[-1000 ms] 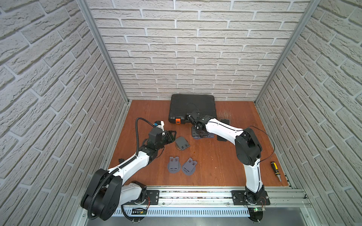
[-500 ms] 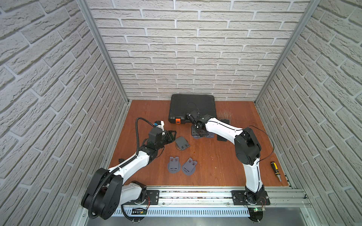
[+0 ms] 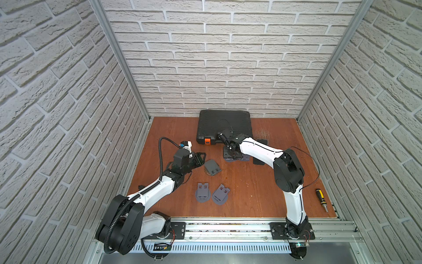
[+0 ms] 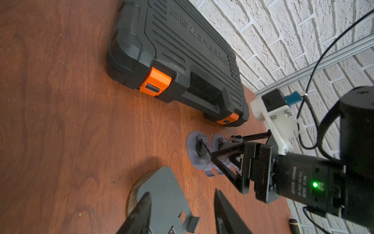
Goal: Open the phone stand
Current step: Place the phone stand at the center of the board.
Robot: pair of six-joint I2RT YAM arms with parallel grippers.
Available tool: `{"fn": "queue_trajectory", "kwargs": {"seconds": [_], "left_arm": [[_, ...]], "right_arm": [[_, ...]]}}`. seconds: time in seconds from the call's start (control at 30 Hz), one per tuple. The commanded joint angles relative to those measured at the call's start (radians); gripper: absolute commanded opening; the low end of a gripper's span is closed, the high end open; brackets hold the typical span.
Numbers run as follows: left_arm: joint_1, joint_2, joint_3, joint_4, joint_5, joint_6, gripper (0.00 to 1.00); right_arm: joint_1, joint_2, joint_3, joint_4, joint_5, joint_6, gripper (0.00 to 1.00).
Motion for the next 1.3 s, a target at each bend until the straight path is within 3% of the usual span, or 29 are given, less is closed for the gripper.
{"fn": "queue_trajectory", "kwargs": {"seconds": [0.0, 0.33, 0.77, 1.27], "left_arm": [[0.007, 0.003, 0.012, 0.051, 0.009, 0.001, 0.51], [0.007, 0.001, 0.009, 0.052, 0.01, 0.003, 0.51], [0.008, 0.0, 0.003, 0.057, 0.01, 0.001, 0.51], [0.007, 0.005, -0.001, 0.06, 0.012, 0.001, 0.51]], "right_arm": [[-0.007, 0.028, 0.0, -0.006, 0.001, 0.018, 0.42], [-0.008, 0.028, 0.0, -0.006, -0.007, 0.026, 0.59], [-0.007, 0.014, -0.004, -0.008, -0.007, 0.031, 0.71], [0.012, -0.059, -0.031, -0.008, -0.019, 0.025, 0.77]]}}
